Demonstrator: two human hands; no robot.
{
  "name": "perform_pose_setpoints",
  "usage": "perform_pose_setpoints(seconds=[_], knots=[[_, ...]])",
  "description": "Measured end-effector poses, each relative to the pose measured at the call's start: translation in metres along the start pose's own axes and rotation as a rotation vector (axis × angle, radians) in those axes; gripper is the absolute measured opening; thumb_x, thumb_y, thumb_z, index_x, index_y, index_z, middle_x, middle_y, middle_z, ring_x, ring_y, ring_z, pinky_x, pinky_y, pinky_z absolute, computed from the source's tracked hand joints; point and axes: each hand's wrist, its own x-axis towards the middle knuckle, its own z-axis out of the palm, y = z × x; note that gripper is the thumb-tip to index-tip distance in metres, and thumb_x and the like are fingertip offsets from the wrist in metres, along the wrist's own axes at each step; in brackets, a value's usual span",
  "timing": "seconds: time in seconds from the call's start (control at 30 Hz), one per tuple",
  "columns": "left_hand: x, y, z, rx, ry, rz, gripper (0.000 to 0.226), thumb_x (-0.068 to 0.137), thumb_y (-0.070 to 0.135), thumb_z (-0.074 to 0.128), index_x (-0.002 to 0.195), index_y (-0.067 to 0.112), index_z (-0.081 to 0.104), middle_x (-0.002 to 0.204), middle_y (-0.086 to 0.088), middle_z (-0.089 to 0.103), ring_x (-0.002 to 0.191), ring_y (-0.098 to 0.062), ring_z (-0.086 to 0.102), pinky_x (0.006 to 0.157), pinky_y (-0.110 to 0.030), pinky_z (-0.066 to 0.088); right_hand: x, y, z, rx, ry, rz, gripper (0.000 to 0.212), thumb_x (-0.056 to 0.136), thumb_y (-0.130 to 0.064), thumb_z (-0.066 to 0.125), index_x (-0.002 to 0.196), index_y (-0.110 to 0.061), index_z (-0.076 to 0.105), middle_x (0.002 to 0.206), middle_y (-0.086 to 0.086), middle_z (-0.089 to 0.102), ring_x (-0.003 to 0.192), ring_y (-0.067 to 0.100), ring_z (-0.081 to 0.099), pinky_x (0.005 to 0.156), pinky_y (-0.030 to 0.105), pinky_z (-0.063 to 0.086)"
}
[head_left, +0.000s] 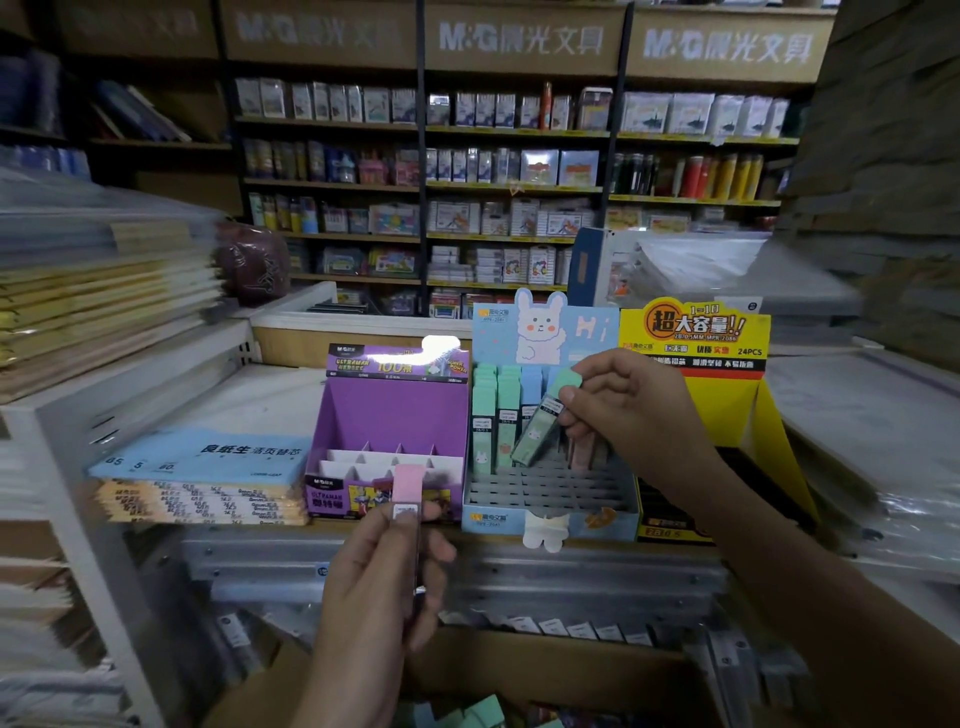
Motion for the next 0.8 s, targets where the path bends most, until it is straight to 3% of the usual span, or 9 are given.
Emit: perform_pose_setpoints(seconds=[0.3, 0.47, 0.7, 0.8], knots=[[-0.001, 0.008, -0.01, 0.045, 0.042, -0.032, 0.028, 0.103, 0.022, 0.05, 0.097, 0.017, 0.077, 0.075, -0.013, 0.065, 0.046, -0.014, 0.041, 0.038, -0.018, 0.027, 0.007, 0.009, 0.012, -0.012, -0.064, -0.023, 0.012, 0.089, 0.0, 0.071, 0.098, -0.003, 0.064, 0.075, 0.019, 0.07, 0.064, 0.024, 0.073, 0.05, 0.023, 0.056], [0.0, 0.007, -0.008, 0.039, 0.04, -0.036, 0.028, 0.103, 0.02, 0.051, 0.098, 0.015, 0.077, 0.074, -0.012, 0.065, 0.044, -0.013, 0.041, 0.037, -0.017, 0.027, 0.012, 0.005, 0.011, -0.092, -0.104, -0.071, 0.014, 0.09, -0.005, 0.072, 0.101, -0.012, 0.067, 0.072, 0.009, 0.071, 0.064, 0.024, 0.073, 0.049, 0.028, 0.057], [0.003, 0.007, -0.006, 0.032, 0.023, -0.036, 0.026, 0.095, 0.026, 0.055, 0.099, 0.012, 0.077, 0.072, -0.013, 0.063, 0.042, -0.013, 0.038, 0.036, -0.017, 0.027, 0.018, 0.003, 0.019, -0.181, -0.154, -0.184, 0.02, 0.09, -0.004, 0.071, 0.099, -0.016, 0.058, 0.072, 0.006, 0.066, 0.065, 0.021, 0.071, 0.062, 0.035, 0.062], [0.003, 0.008, -0.007, 0.025, 0.024, -0.036, 0.027, 0.091, 0.029, 0.057, 0.099, 0.013, 0.078, 0.072, -0.013, 0.064, 0.043, -0.014, 0.038, 0.036, -0.017, 0.028, 0.02, 0.002, 0.02, -0.183, -0.172, -0.196, 0.019, 0.09, -0.005, 0.071, 0.099, -0.016, 0.06, 0.072, 0.005, 0.067, 0.065, 0.019, 0.071, 0.063, 0.032, 0.062]])
